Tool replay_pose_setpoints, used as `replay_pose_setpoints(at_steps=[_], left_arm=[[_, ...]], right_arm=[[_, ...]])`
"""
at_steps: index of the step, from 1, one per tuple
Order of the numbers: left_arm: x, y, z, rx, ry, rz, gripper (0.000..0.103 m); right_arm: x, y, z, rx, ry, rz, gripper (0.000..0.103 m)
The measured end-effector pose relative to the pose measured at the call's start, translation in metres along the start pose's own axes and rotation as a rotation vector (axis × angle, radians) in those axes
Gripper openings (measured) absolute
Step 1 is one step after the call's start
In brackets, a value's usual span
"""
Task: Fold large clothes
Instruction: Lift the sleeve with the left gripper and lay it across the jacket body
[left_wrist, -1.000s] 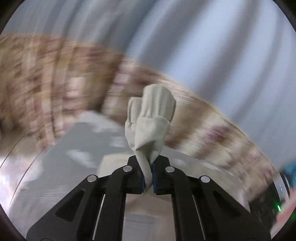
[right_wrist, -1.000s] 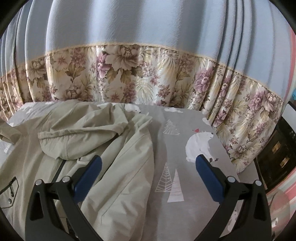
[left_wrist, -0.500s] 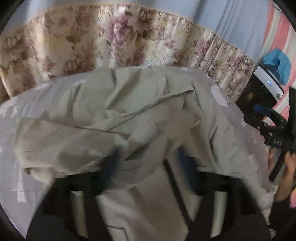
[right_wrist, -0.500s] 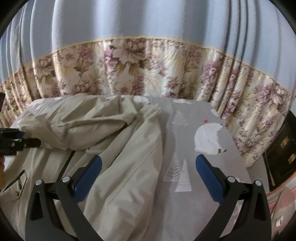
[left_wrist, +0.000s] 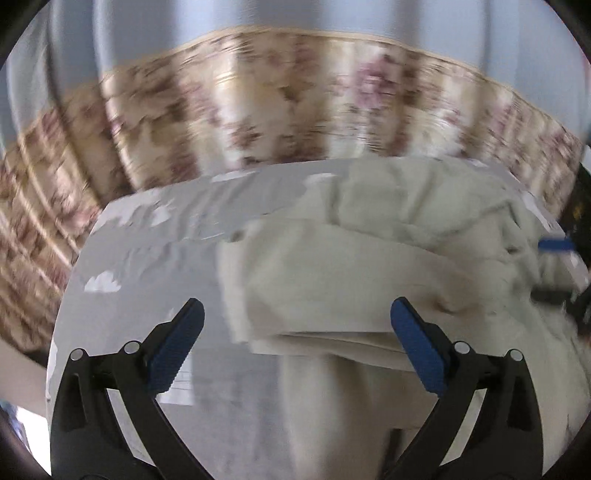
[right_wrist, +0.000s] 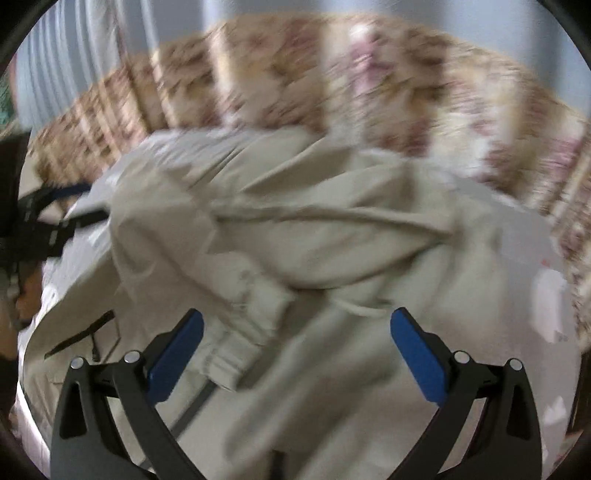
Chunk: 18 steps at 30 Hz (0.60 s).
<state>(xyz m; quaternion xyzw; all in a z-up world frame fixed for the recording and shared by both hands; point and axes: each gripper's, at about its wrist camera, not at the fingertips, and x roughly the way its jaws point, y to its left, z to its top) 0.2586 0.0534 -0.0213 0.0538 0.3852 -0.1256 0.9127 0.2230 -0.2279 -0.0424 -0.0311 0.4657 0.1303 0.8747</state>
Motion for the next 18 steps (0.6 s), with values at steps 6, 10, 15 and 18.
replay_pose_setpoints(at_steps=[6,10,15,18], left_arm=[[0.004,0.012,0.0,-0.018,-0.019,-0.025,0.1],[0.007,0.006,0.005,0.014,-0.024,-0.02,0.1],[0.03,-0.01,0.014,0.015,0.028,-0.074,0.1],[0.056,-0.018,0.021,-0.009,0.078,-0.078,0.1]], right_arm=[[0.031,0.008,0.007,-0.028,0.066,0.096,0.017],[-0.037,-0.044,0.024,0.058,-0.111,-0.055,0.01],[-0.037,-0.108,0.025,0.134,-0.032,-0.227,0.02],[-0.034,-0.106,0.017,0.088,-0.038,-0.336,0.044]])
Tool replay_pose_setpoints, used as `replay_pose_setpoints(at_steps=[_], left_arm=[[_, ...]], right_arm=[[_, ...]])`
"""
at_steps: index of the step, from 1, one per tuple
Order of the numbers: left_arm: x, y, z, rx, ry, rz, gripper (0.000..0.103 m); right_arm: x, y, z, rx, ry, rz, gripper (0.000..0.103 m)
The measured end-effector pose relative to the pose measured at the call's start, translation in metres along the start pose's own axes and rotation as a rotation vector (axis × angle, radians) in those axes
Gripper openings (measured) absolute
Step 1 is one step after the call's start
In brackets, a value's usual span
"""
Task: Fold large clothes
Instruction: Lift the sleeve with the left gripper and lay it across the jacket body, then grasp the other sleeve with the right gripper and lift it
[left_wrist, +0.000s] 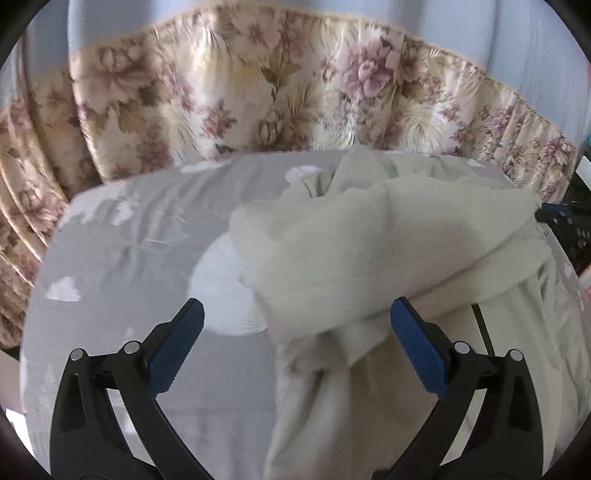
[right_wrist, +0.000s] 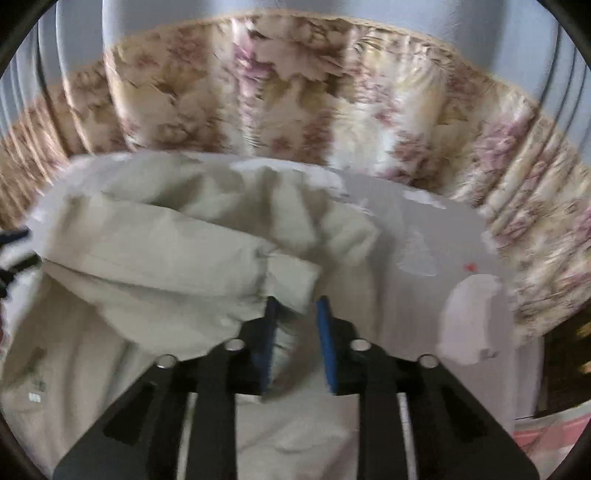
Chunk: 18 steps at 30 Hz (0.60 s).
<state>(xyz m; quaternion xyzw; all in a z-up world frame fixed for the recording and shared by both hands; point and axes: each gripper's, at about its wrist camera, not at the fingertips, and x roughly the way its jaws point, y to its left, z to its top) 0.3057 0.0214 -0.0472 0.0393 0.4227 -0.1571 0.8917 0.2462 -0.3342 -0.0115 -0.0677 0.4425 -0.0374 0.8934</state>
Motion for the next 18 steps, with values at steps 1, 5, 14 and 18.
replay_pose_setpoints(at_steps=[1,5,14,18], left_arm=[[0.008,-0.001,0.002,-0.009,0.019,-0.003,0.1],[0.032,-0.008,0.004,0.017,0.093,0.067,0.1],[0.003,-0.011,-0.002,0.049,0.009,0.141,0.1],[-0.037,-0.01,-0.011,0.04,-0.082,0.118,0.1]], right_arm=[[-0.004,-0.002,-0.003,0.004,-0.017,-0.02,0.048],[-0.011,-0.007,-0.015,0.072,-0.01,0.106,0.052],[-0.016,-0.032,-0.037,0.139,-0.012,0.181,0.054],[-0.05,-0.043,-0.068,0.197,-0.037,0.213,0.071]])
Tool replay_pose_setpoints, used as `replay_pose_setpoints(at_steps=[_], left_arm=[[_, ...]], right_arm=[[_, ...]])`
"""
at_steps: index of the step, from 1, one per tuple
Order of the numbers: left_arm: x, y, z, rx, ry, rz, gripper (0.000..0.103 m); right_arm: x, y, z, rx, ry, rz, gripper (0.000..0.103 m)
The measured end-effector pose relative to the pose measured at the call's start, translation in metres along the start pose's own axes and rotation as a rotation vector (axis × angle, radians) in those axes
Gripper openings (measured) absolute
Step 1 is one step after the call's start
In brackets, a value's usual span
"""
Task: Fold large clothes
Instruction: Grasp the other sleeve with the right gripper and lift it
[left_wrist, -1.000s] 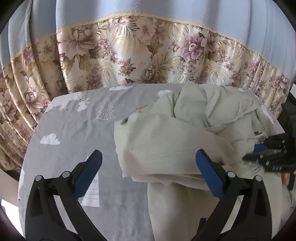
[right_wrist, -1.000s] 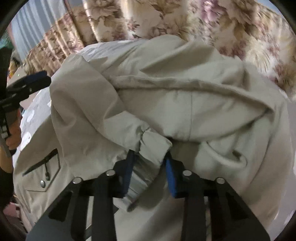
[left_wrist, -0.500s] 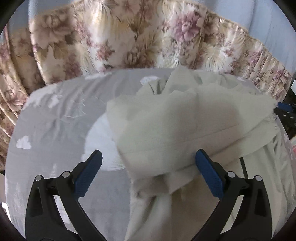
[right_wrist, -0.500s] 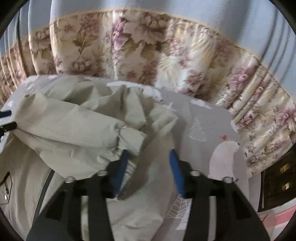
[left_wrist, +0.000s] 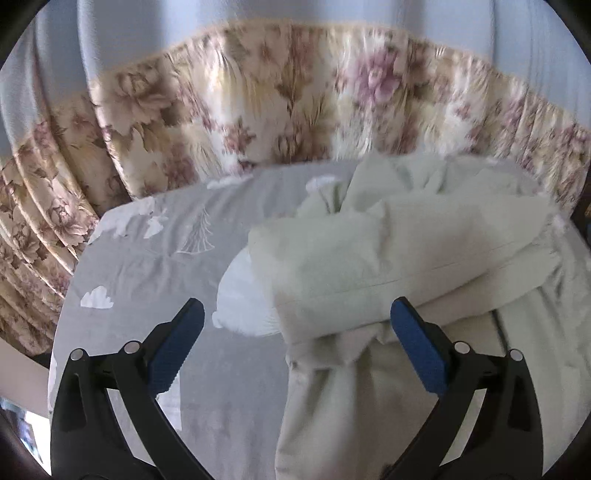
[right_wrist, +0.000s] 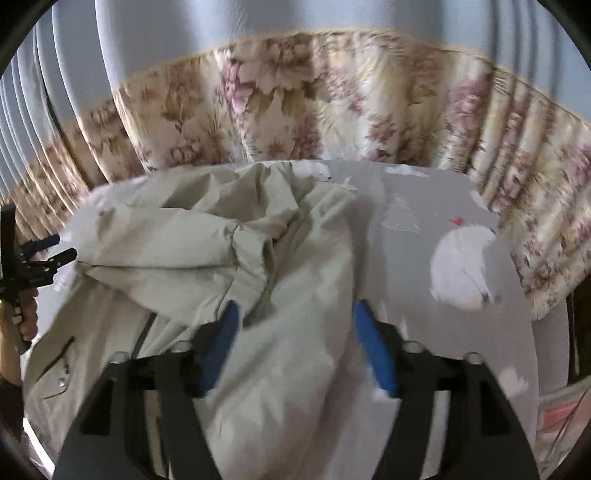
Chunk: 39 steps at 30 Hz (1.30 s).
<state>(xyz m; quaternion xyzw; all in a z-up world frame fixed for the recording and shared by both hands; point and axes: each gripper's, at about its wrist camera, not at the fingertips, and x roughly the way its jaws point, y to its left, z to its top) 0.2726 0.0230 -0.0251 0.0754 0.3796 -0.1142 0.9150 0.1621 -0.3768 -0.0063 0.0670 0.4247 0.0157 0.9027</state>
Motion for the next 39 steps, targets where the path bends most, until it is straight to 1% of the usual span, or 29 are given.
replay_pose_setpoints(at_steps=[2,4,5,7,9,10,11,12,13,14,15,16,18,19,20,21,22,23,24,25,26,28,29,30,32,34,37,39], left_arm=[[-0.013,0.0,-0.005,-0.023,-0.031,-0.027,0.1],[-0.024,-0.006,-0.012,-0.024,-0.057,-0.05,0.1],[-0.026,-0.01,-0.014,-0.018,-0.06,-0.052,0.1],[-0.027,-0.018,-0.019,0.002,-0.053,-0.053,0.1],[-0.027,-0.024,-0.024,0.022,-0.045,-0.056,0.1],[-0.025,-0.026,-0.026,0.031,-0.038,-0.054,0.1],[-0.024,-0.028,-0.026,0.039,-0.032,-0.049,0.1],[-0.021,-0.03,-0.027,0.046,-0.027,-0.038,0.1],[-0.019,-0.031,-0.027,0.048,-0.022,-0.029,0.1],[-0.018,-0.031,-0.026,0.048,-0.019,-0.027,0.1],[-0.017,-0.031,-0.026,0.049,-0.015,-0.027,0.1],[-0.016,-0.031,-0.026,0.05,-0.015,-0.025,0.1],[-0.016,-0.031,-0.026,0.053,-0.016,-0.013,0.1],[-0.016,-0.032,-0.025,0.055,-0.016,-0.007,0.1],[-0.016,-0.032,-0.025,0.057,-0.016,0.002,0.1],[-0.016,-0.031,-0.024,0.057,-0.017,0.011,0.1],[-0.017,-0.031,-0.023,0.058,-0.018,0.02,0.1],[-0.017,-0.03,-0.022,0.058,-0.019,0.024,0.1],[-0.018,-0.029,-0.022,0.055,-0.019,0.026,0.1],[-0.018,-0.027,-0.022,0.054,-0.017,0.027,0.1],[-0.017,-0.026,-0.022,0.054,-0.016,0.029,0.1],[-0.016,-0.023,-0.022,0.053,-0.013,0.033,0.1],[-0.014,-0.022,-0.022,0.051,-0.01,0.03,0.1],[-0.012,-0.02,-0.022,0.043,-0.002,0.022,0.1],[-0.006,-0.016,-0.022,0.024,0.014,0.002,0.1],[-0.003,-0.016,-0.023,0.018,0.022,-0.013,0.1],[-0.003,-0.019,-0.025,0.029,0.021,-0.016,0.1],[-0.003,-0.022,-0.028,0.044,0.023,-0.027,0.1]], right_arm=[[0.002,0.005,-0.019,0.008,0.031,0.033,0.071],[0.01,0.015,-0.039,-0.008,0.084,0.041,0.07],[0.017,0.023,-0.052,-0.025,0.13,0.025,0.07],[0.025,0.033,-0.069,-0.061,0.178,0.004,0.067],[0.029,0.04,-0.075,-0.109,0.196,-0.028,0.023],[0.029,0.039,-0.072,-0.119,0.19,-0.033,0.018],[0.027,0.033,-0.064,-0.117,0.177,-0.036,0.01],[0.027,0.025,-0.056,-0.12,0.165,-0.07,0.01],[0.024,0.016,-0.046,-0.14,0.143,-0.153,0.01],[0.025,0.004,-0.031,-0.174,0.11,-0.289,0.008],[0.026,-0.008,-0.016,-0.191,0.093,-0.376,0.007],[0.027,-0.025,0.0,-0.185,0.076,-0.424,0.007],[0.036,-0.057,0.038,-0.147,0.078,-0.453,0.008],[0.045,-0.066,0.053,-0.16,0.092,-0.464,0.008],[0.056,-0.074,0.069,-0.196,0.099,-0.496,0.011],[0.062,-0.078,0.081,-0.207,0.085,-0.525,0.026],[0.064,-0.084,0.092,-0.189,0.068,-0.531,0.036],[0.062,-0.098,0.104,-0.105,0.05,-0.46,0.056],[0.057,-0.109,0.109,-0.035,0.033,-0.4,0.058],[0.052,-0.117,0.109,0.016,0.024,-0.35,0.058],[0.043,-0.121,0.103,0.045,0.012,-0.32,0.059],[0.027,-0.122,0.086,0.059,-0.019,-0.316,0.066],[0.022,-0.125,0.075,0.075,-0.02,-0.299,0.078],[0.018,-0.133,0.065,0.105,-0.014,-0.271,0.087],[0.012,-0.156,0.039,0.192,0.019,-0.225,0.087],[0.002,-0.166,0.015,0.24,0.036,-0.234,0.087],[-0.016,-0.163,-0.027,0.277,0.037,-0.205,0.087],[-0.017,-0.155,-0.052,0.282,0.067,-0.185,0.087]])
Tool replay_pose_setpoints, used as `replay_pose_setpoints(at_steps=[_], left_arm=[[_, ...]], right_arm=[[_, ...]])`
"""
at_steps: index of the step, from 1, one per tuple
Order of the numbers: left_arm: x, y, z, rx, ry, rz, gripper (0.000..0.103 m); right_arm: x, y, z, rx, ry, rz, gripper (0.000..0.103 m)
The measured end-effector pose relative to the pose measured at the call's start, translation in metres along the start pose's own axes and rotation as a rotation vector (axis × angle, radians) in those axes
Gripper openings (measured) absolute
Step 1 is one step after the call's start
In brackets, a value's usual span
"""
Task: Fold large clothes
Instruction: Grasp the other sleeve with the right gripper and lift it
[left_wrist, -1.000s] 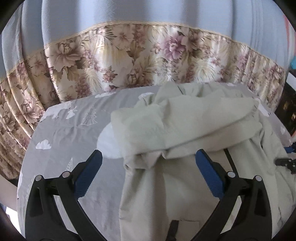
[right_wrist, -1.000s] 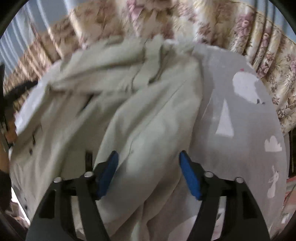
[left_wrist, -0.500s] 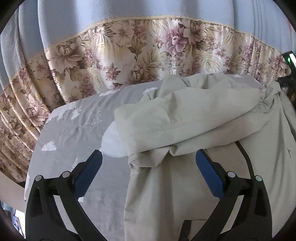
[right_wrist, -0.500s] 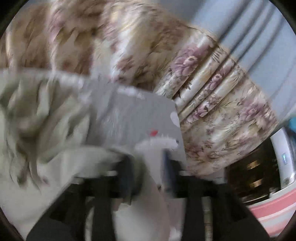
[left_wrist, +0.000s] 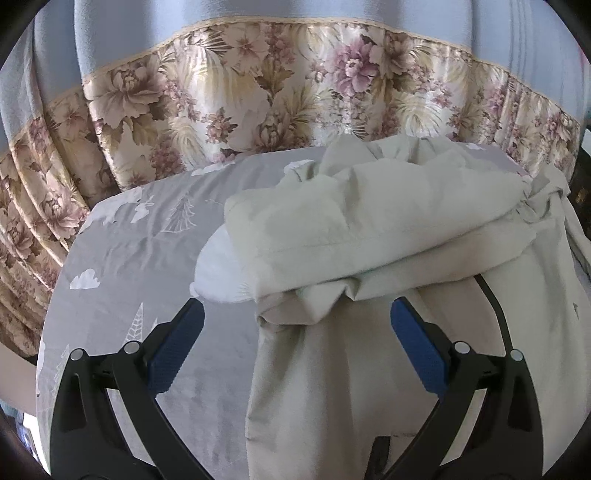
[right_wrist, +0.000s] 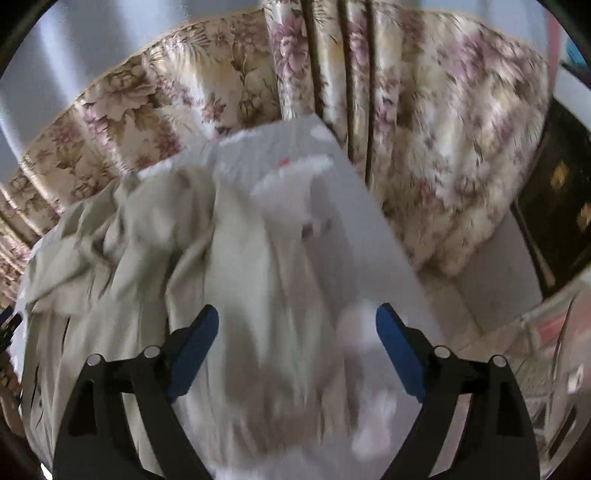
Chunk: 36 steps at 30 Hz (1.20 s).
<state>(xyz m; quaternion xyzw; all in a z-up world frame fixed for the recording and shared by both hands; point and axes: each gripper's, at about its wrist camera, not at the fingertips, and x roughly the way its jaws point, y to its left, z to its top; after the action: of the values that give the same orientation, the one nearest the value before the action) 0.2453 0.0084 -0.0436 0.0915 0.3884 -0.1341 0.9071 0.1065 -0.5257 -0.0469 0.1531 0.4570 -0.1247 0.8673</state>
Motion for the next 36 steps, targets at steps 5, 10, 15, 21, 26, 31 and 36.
replay_pose_setpoints(at_steps=[5,10,15,21,26,31,36], left_arm=[[-0.002,-0.009,-0.001,0.027,-0.015,0.001,0.1],[-0.006,-0.009,0.004,-0.001,-0.027,-0.034,0.1],[-0.015,-0.007,0.008,0.011,-0.064,0.001,0.1],[-0.017,0.004,0.031,-0.039,-0.098,0.033,0.1],[-0.016,0.015,0.05,-0.095,-0.134,0.066,0.1],[-0.012,0.025,0.061,-0.088,-0.099,0.089,0.1],[-0.012,0.041,0.058,-0.151,-0.084,0.052,0.1]], right_arm=[[0.017,0.012,-0.036,-0.038,0.074,-0.032,0.084],[0.027,0.019,-0.033,-0.114,0.052,-0.168,0.038],[-0.006,0.0,0.002,-0.143,-0.094,-0.413,0.02],[-0.069,-0.016,0.067,-0.041,-0.376,-0.385,0.02],[-0.112,0.06,0.107,-0.175,-0.523,-0.163,0.02],[-0.119,0.203,0.117,-0.464,-0.516,0.03,0.02],[-0.069,0.348,0.102,-0.697,-0.369,0.219,0.021]])
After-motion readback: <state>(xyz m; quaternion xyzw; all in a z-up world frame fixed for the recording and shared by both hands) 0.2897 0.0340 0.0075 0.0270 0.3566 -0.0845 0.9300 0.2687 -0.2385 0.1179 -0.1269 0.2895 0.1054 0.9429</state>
